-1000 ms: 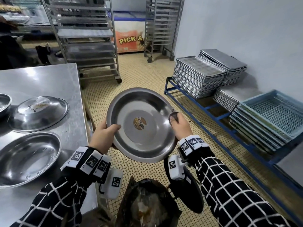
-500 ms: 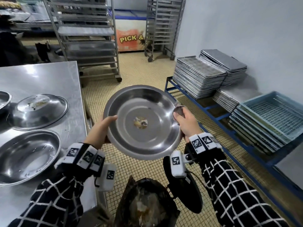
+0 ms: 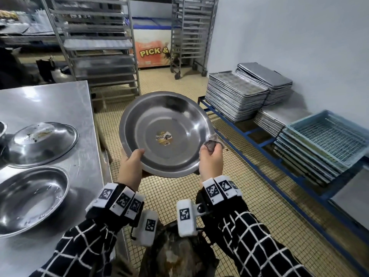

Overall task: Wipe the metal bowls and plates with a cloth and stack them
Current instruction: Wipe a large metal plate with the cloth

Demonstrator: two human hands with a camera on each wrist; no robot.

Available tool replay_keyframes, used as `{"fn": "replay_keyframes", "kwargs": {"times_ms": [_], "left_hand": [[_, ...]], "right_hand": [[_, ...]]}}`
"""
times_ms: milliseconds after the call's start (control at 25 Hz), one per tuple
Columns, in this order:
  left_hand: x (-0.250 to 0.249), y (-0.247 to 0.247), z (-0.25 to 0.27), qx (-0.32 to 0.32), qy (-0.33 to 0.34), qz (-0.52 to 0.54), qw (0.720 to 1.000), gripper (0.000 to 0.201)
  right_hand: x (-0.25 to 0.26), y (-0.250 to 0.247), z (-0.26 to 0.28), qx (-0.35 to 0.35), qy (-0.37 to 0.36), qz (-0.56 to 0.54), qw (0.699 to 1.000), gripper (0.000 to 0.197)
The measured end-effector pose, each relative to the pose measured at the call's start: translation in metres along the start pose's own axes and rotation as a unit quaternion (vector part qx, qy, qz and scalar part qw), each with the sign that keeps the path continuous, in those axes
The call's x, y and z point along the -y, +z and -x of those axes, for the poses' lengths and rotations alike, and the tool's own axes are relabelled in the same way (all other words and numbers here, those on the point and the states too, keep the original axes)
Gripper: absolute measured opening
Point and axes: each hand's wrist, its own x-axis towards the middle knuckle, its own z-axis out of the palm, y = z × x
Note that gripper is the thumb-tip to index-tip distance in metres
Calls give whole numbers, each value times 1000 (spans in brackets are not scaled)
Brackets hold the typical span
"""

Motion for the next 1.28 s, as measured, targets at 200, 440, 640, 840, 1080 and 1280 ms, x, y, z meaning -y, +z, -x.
{"fn": "replay_keyframes", "kwargs": {"times_ms": [200,440,640,840,1080,1280], "left_hand": [[-23,-45,-24,142,-69,-22,987,61],[-17,-27,-16,-11,-24,-12,1000,33],[1,10,10,71,-54,-17,996,22],[-19,-33,-9,138,-17,-3,990,36],[-17,-34,-23,8,22,29,999,28],[16,7,-1,39,7,-13,999,30]], "right_hand": [[26,-31,-25,116,-54,101,987,25],[12,-10,7,32,-88,40,995,29],[-1,14,15,17,6,-38,999,32],[15,-13,-17,85,-7,30,996,36],[27,-8,-16,81,-35,57,994,37],[5,19,6,43,35,-25,998,35]]}}
